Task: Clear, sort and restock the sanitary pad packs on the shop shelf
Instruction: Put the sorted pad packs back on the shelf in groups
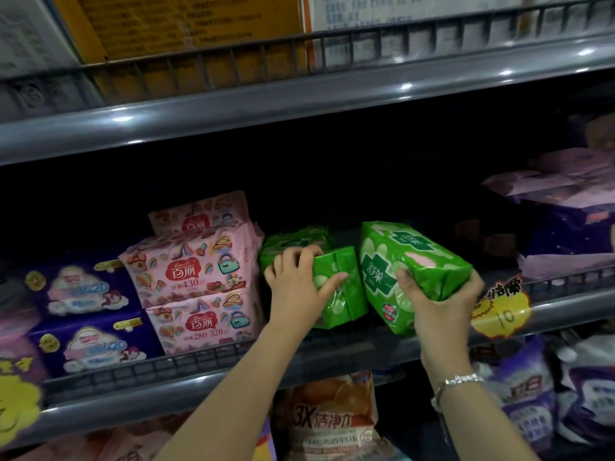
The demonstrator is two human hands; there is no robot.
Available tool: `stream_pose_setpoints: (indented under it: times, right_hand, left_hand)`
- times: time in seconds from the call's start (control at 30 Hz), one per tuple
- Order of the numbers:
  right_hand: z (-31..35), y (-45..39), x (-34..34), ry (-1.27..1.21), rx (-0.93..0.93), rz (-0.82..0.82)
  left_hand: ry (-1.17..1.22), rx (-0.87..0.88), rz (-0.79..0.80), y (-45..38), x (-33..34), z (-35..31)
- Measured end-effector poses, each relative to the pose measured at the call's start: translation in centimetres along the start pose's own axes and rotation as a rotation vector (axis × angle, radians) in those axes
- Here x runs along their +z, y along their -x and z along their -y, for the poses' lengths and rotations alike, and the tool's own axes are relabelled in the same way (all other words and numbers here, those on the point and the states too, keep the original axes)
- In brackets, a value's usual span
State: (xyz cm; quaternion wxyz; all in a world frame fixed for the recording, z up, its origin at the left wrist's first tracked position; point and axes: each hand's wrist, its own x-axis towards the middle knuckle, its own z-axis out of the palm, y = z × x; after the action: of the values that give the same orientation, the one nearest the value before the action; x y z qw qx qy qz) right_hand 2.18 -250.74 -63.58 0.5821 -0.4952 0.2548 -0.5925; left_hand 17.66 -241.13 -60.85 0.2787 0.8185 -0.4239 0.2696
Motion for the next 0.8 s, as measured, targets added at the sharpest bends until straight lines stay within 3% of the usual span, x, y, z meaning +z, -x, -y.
stream_pose_setpoints:
  times: [0.1,0.23,0.33,0.43,0.53,0.63,0.7,0.8]
  right_hand:
    - [-0.1,0.0,-0.2,0.007,-0.022,-0.024]
    - [0.1,-0.6,-0.7,-0.040,-0.026,-0.076]
    - [0.2,-0.9,-1.1,-0.042,-0.018,-0.087]
    - [-0.1,-1.2,-1.3,-0.029,-0.017,-0.047]
    - [-0.3,-1.3,-1.3,-0.001,-0.023,0.016]
    - [0.1,-1.0,-1.1,-0.050,0.031,0.066]
    - [0.4,-0.8,-0.9,-0.094,0.067,0.086]
    - [0.7,-0.4,-0.6,-0.159,0.121,0.125]
  left_hand:
    - [-0.151,-0.011,-0.108,-0.5,1.5,-1.1]
    - [-0.214,-0.089,0.026,-2.2,2.2,-2.2]
    - [-0.371,-0.032,-0.015,-2.8,3.8,-0.7]
    - [-0.338,0.100,-0.130,-3.1,4.9,1.3]
    - [-0.277,0.103,-0.092,-3.2,4.8,1.5]
    - [-0.110,-0.060,0.107,-3.3,2.6,0.0]
    - [0.215,-0.233,0.258,-3.6,0.7,-0.8]
    - [0.724,-0.367,0.273,-2.4,-2.0,-1.3]
